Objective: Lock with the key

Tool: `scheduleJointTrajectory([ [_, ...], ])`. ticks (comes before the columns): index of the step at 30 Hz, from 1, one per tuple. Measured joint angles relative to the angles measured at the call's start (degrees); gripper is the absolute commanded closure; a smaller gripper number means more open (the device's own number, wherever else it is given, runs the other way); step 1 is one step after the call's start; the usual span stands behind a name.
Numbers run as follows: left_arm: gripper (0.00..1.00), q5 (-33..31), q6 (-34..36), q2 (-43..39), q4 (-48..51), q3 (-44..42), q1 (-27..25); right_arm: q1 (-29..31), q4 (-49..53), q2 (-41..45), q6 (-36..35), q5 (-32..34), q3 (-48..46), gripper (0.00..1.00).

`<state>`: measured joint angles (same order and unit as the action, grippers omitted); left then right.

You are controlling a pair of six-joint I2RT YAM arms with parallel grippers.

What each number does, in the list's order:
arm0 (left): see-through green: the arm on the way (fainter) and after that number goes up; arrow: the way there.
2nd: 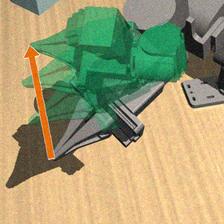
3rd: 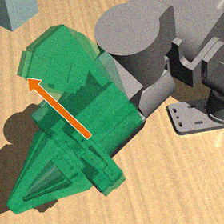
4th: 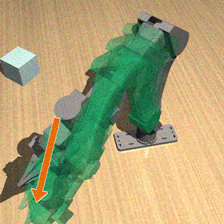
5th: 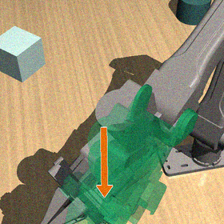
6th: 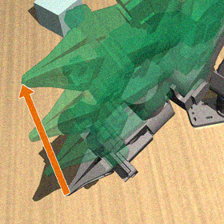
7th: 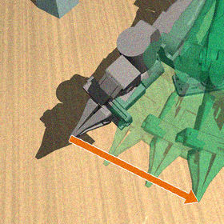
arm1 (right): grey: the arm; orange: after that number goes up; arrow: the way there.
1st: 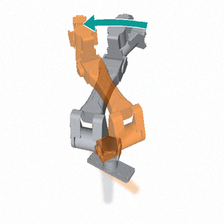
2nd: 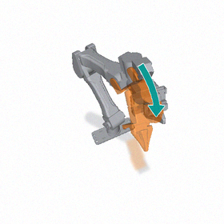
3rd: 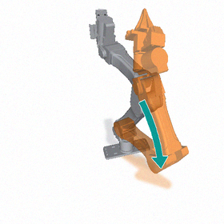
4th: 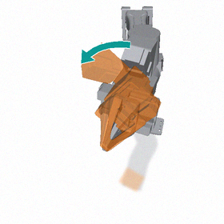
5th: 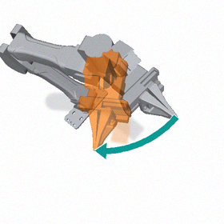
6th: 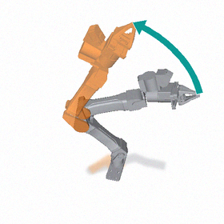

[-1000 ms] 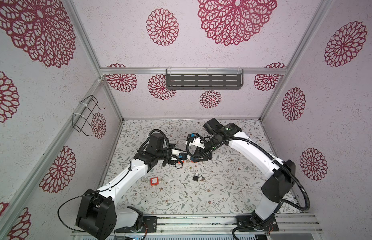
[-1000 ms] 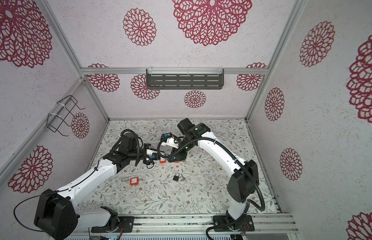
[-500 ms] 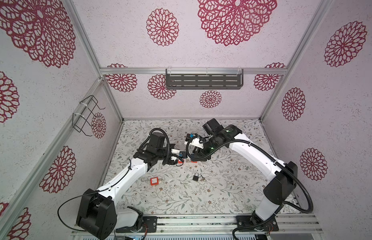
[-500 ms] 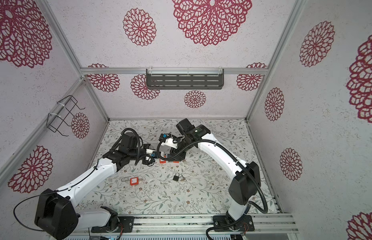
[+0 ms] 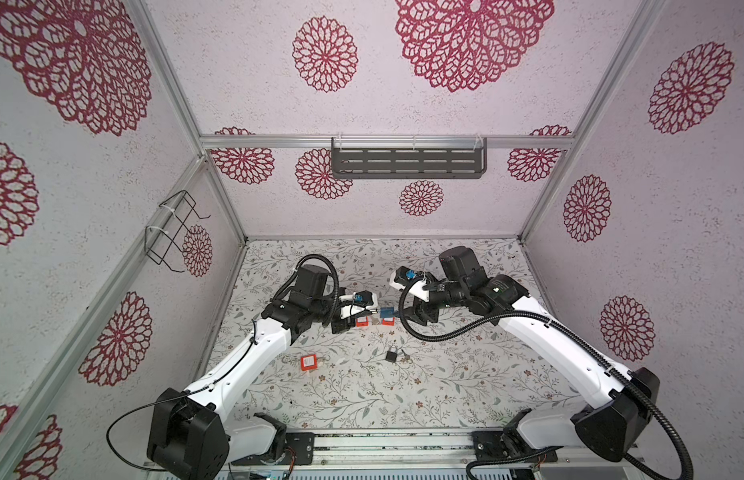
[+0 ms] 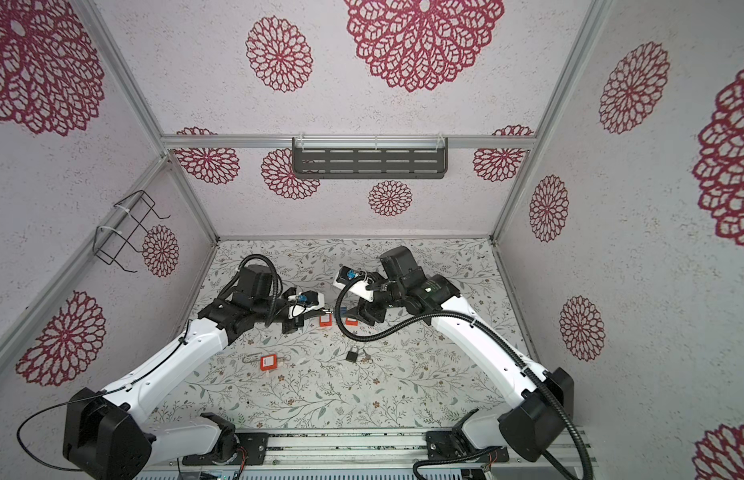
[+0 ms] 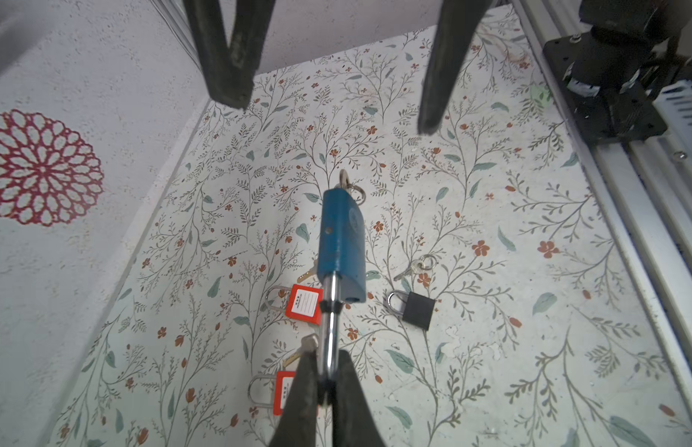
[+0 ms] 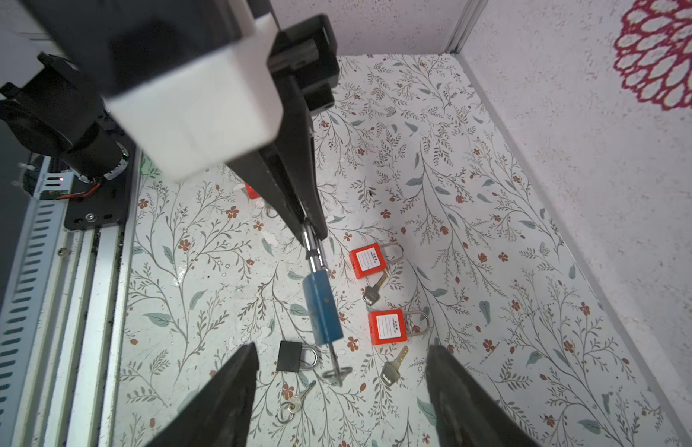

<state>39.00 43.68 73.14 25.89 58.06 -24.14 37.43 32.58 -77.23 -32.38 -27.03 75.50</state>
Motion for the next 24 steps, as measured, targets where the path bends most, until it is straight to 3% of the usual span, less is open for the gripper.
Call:
scheduleJointTrajectory([
  [13, 1.0, 6.4, -3.0, 0.9, 10.0, 6.3, 0.3, -0.9, -2.2, -0.5, -0.2, -3.9, -2.8, 0.43],
  [24, 1.0, 7.5, -3.1, 1.7, 11.3, 6.3, 0.3, -0.9, -1.8, -2.8, -1.0, -8.9, -2.4, 0.66],
])
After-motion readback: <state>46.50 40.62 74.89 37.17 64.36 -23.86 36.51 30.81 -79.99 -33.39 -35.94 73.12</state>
